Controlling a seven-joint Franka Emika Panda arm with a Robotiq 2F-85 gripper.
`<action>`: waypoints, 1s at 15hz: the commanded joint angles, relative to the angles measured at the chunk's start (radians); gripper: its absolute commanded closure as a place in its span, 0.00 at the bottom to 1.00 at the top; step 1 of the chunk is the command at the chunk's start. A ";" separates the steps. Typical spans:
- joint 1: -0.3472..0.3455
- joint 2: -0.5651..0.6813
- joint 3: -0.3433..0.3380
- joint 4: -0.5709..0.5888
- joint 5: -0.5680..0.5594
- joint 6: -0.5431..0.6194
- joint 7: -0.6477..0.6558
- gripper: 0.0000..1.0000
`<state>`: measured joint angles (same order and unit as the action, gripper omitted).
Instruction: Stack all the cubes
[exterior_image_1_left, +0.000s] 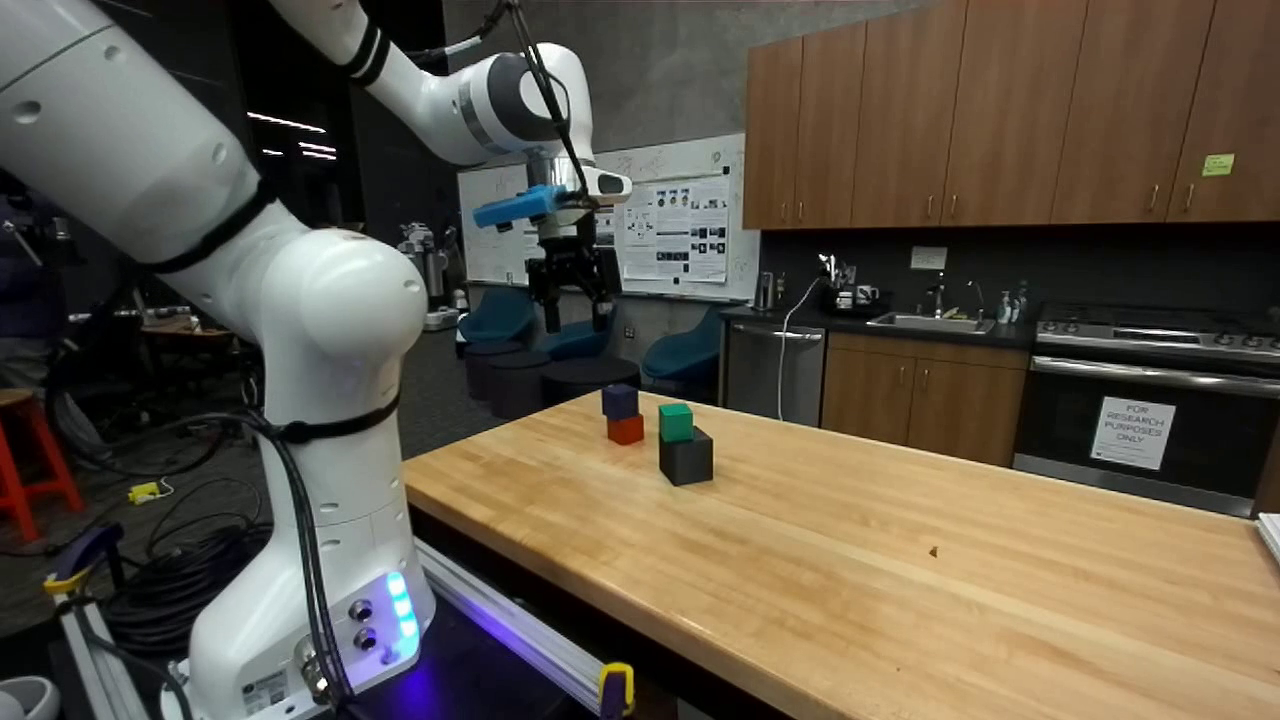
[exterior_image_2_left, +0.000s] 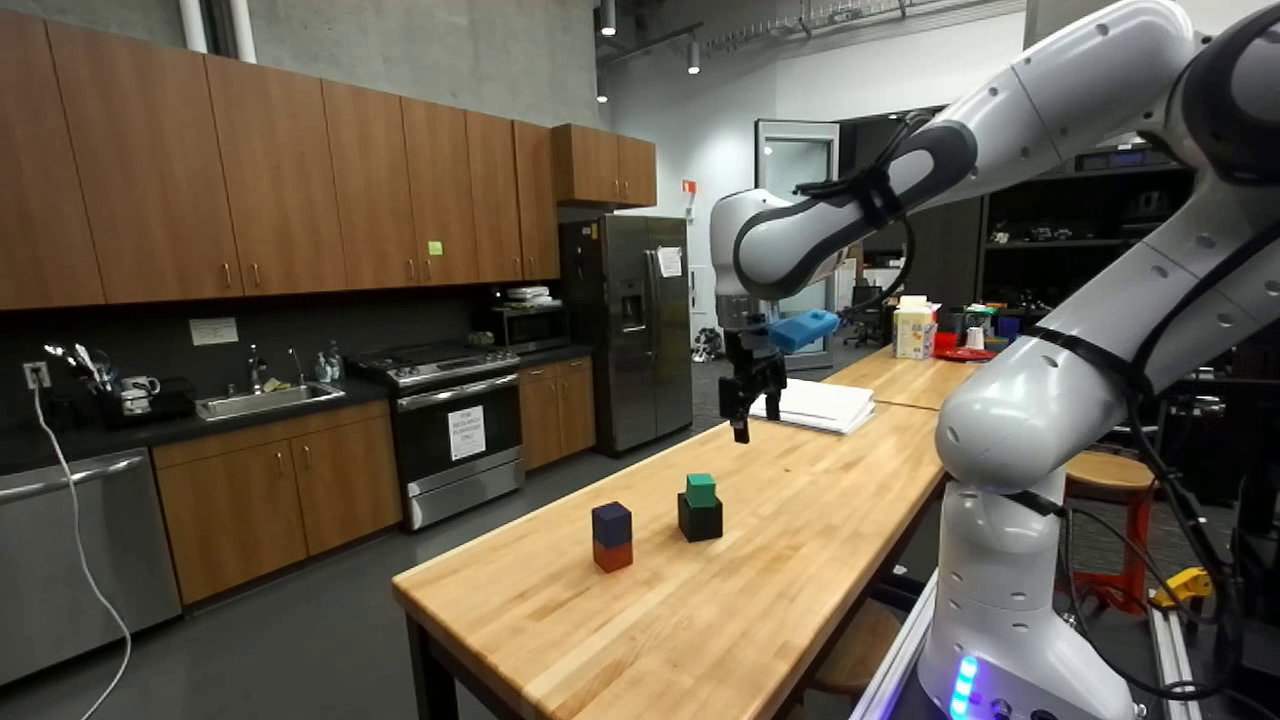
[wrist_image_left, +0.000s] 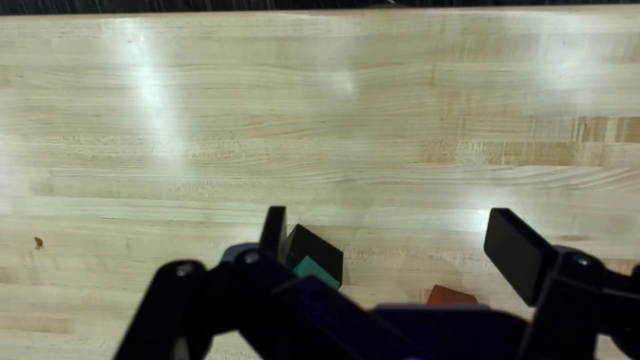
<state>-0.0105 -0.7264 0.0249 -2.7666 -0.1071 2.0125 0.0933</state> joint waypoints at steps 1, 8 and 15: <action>-0.033 0.122 0.016 0.056 0.018 0.065 0.084 0.00; -0.063 0.312 0.016 0.137 0.072 0.203 0.236 0.00; -0.085 0.499 -0.004 0.257 0.095 0.314 0.313 0.00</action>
<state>-0.0780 -0.3126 0.0236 -2.5725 -0.0182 2.2934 0.3718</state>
